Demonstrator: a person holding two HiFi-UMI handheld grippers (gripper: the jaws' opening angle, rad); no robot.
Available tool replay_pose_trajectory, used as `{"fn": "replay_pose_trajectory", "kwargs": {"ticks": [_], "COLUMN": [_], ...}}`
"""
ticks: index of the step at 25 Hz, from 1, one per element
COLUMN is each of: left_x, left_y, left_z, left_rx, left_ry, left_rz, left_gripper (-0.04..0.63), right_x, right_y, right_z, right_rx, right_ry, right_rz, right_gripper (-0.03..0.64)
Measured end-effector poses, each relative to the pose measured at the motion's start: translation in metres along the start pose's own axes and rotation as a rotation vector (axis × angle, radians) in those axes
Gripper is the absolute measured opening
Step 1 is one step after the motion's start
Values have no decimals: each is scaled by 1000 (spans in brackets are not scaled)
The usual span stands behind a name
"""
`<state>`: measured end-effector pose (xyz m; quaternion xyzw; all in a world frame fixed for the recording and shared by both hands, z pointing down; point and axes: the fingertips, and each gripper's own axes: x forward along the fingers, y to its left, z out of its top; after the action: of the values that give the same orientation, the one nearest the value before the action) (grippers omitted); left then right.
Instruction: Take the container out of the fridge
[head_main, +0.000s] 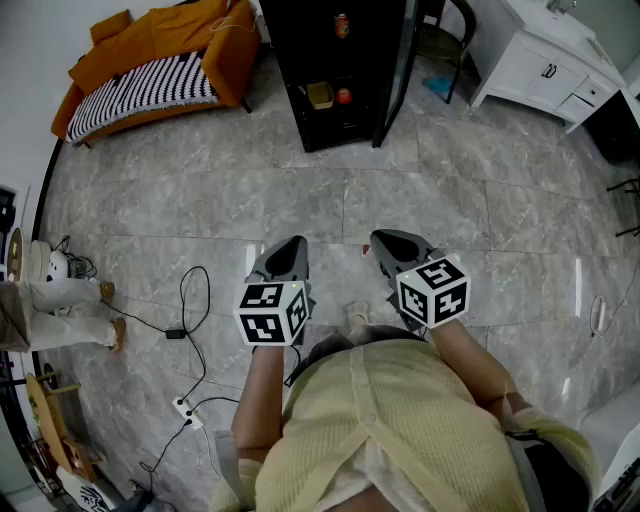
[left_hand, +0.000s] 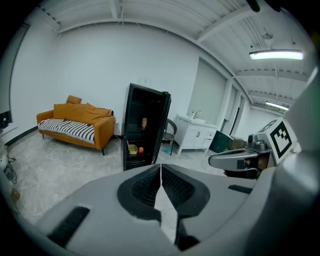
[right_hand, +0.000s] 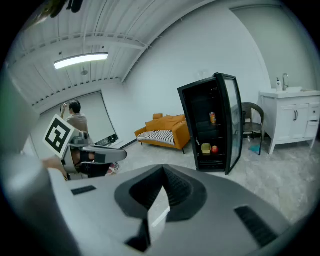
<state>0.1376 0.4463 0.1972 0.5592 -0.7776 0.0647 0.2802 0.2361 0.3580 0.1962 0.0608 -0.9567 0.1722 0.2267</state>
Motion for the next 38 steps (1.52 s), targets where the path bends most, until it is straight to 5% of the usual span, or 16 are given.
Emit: {"fn": "replay_pose_trajectory", "kwargs": {"ticks": [18,38], "left_x": [28,112], "left_y": [6,96], "left_z": [9,59], "left_rx": [30,83], "left_ry": [38,109], "left_rz": [-11,-216], "left_gripper": [26,26], "right_x": [22,123], "right_y": [-19,-34], "right_z": [8,52], "right_rx": [25,126], "right_ry": [-4,0], "right_rz": [15,-158], "right_gripper": [29,29]}}
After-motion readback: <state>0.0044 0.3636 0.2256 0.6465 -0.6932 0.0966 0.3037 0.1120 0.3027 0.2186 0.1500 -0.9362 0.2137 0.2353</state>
